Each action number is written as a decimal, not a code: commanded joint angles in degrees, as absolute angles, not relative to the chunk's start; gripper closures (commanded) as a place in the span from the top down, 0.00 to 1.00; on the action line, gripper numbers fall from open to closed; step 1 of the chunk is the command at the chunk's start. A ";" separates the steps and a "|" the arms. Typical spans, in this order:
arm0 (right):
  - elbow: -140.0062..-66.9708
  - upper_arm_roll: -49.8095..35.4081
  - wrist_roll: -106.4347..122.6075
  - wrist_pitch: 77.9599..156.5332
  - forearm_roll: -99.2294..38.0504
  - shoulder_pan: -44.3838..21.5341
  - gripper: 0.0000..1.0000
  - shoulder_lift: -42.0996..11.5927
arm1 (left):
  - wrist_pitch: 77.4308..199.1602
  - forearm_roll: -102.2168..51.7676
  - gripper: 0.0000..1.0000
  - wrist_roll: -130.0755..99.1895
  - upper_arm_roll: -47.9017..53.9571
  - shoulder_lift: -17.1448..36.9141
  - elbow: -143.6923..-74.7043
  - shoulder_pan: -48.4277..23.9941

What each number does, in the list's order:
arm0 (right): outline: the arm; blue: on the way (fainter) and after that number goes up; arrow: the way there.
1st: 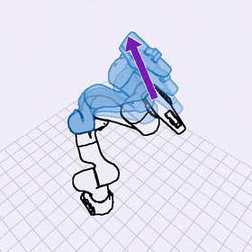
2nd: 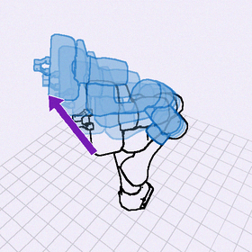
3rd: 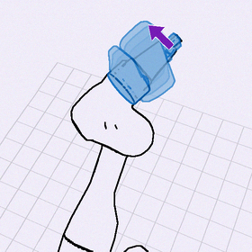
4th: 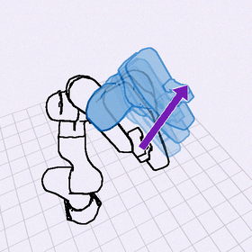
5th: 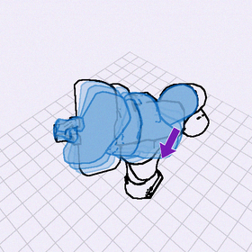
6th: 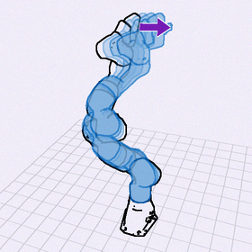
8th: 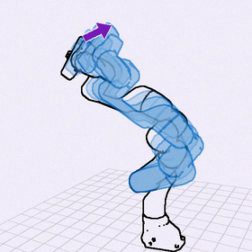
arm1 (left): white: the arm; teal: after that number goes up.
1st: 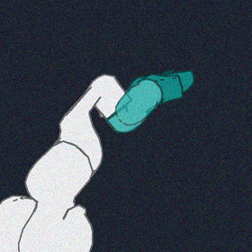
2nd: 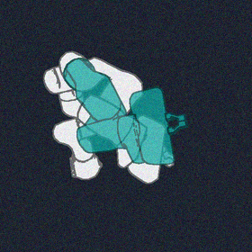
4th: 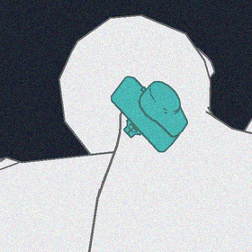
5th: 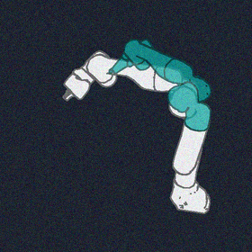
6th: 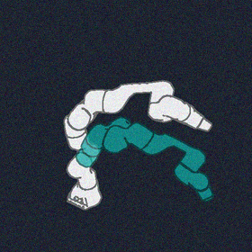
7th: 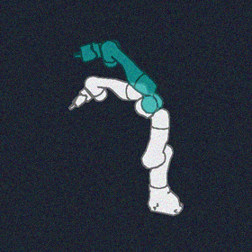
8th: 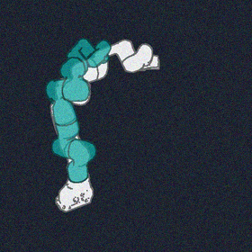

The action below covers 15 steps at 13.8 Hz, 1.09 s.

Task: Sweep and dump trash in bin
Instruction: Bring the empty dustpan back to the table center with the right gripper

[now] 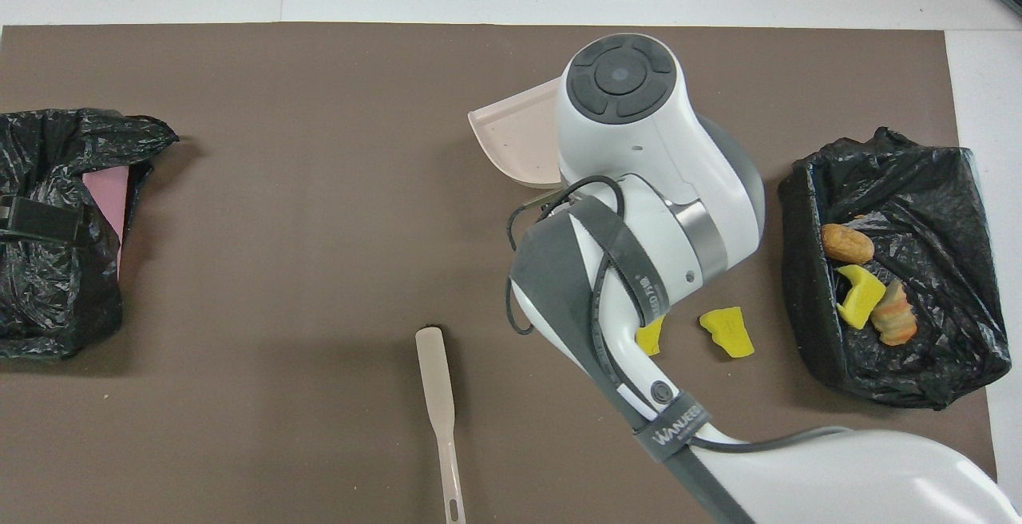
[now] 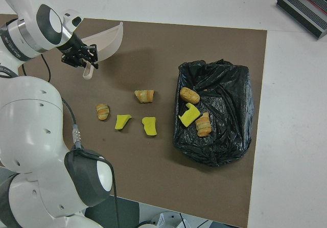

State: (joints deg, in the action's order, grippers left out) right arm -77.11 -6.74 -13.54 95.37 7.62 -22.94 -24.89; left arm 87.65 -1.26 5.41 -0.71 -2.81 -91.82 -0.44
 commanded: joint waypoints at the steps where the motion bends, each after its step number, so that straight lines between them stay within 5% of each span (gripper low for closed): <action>1: -74.09 -6.59 -20.89 98.77 4.41 -25.13 0.00 -28.90 | 88.51 -0.35 1.00 5.19 -0.53 -3.96 -93.08 -0.18; 5: -67.60 -6.59 -28.38 101.77 3.43 -29.96 0.00 -36.72 | 88.16 -0.35 1.00 5.27 -0.44 -4.04 -93.08 -0.96; 15: -70.74 -6.59 -36.72 110.90 -0.79 -33.04 0.00 -38.49 | 87.36 -0.44 1.00 5.27 -0.09 -4.31 -93.69 -3.60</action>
State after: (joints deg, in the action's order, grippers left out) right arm -70.16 -6.72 -33.84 107.98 0.29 -31.55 -37.17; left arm 87.43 -1.26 5.42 0.47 -2.84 -91.98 -2.39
